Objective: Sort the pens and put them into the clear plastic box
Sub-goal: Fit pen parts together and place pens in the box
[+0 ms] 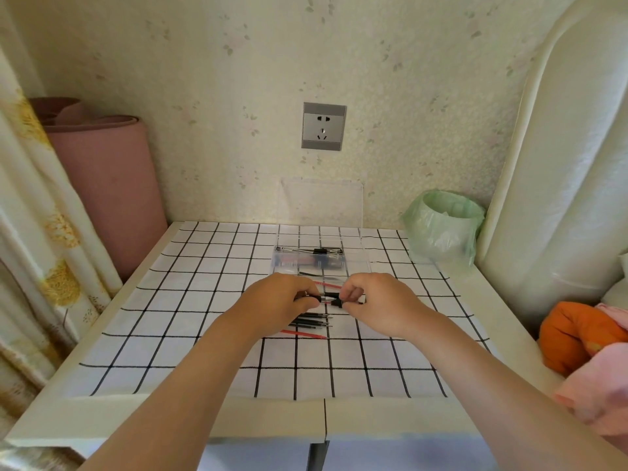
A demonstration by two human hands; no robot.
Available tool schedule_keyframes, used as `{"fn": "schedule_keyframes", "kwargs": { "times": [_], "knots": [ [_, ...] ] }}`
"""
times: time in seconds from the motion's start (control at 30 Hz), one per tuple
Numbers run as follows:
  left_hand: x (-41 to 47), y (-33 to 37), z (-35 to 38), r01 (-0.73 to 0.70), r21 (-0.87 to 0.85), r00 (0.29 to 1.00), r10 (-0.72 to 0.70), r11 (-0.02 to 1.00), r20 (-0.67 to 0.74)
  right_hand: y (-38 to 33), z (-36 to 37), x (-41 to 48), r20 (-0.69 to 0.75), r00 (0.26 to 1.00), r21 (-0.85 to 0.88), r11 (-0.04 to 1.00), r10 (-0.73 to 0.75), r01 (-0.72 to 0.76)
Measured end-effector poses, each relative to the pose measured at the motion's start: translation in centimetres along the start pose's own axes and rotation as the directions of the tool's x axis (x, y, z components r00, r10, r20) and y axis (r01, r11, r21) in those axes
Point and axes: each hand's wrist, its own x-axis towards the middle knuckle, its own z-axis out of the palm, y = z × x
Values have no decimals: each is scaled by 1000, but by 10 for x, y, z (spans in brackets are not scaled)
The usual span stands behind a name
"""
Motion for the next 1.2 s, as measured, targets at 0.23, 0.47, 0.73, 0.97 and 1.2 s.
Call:
{"fn": "schedule_keyframes", "kwargs": {
  "times": [0.23,0.47,0.73,0.97,1.2],
  "knots": [
    [0,-1,-1,-16,3,1000,16,1000,-2,-6,8,3,-39,998,143,988,-46,51],
    [-2,3,-5,-78,-110,997,81,991,18,-12,14,5,-58,996,252,964,-71,83],
    [0,0,-7,-20,-111,1000,22,994,20,-14,12,10,-83,992,168,979,-99,112],
    [-4,-7,-12,-50,-106,999,49,993,-7,-24,20,16,-69,985,213,963,-155,167],
    [-3,-13,-18,-70,-93,996,65,993,-57,-28,24,29,14,995,331,940,-97,87]
  ]
}}
